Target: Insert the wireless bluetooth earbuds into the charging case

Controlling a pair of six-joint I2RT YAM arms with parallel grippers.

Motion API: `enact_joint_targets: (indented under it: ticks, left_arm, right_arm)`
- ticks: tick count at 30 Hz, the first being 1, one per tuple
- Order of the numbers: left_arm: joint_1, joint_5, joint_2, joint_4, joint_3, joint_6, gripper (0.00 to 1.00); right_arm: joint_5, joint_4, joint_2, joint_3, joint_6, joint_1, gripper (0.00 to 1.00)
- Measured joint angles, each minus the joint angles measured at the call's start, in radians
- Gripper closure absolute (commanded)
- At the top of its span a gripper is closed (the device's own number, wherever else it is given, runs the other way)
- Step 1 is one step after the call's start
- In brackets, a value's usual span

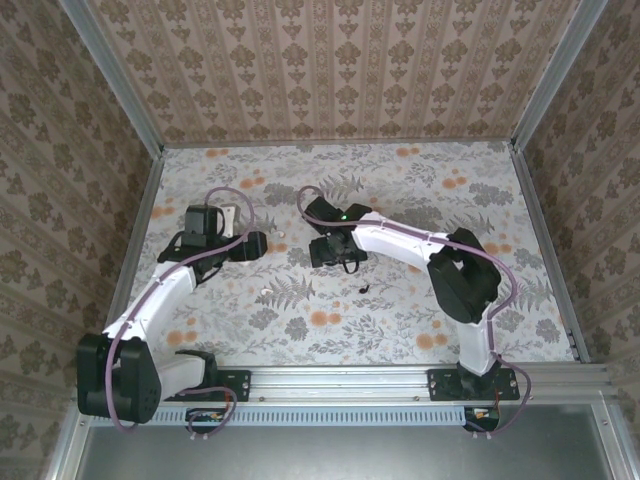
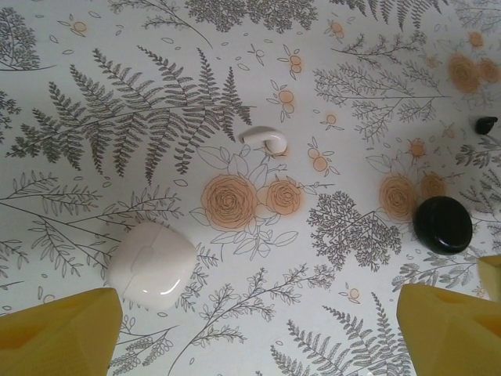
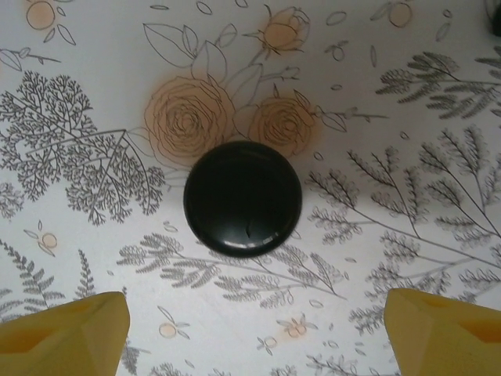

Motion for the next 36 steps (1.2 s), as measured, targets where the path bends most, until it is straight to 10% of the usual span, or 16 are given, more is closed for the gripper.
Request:
enact_joint_targets:
  ticks: [16, 36]
  left_arm:
    - [0.000, 0.063, 0.031, -0.008, 0.035, -0.038, 0.09]
    - [0.062, 0.214, 0.044, -0.018, 0.066, -0.048, 0.15]
  right_arm:
    - [-0.023, -0.008, 0.155, 0.103, -0.004, -0.016, 0.23]
    - [-0.024, 0.002, 0.180, 0.103, -0.116, -0.024, 0.54]
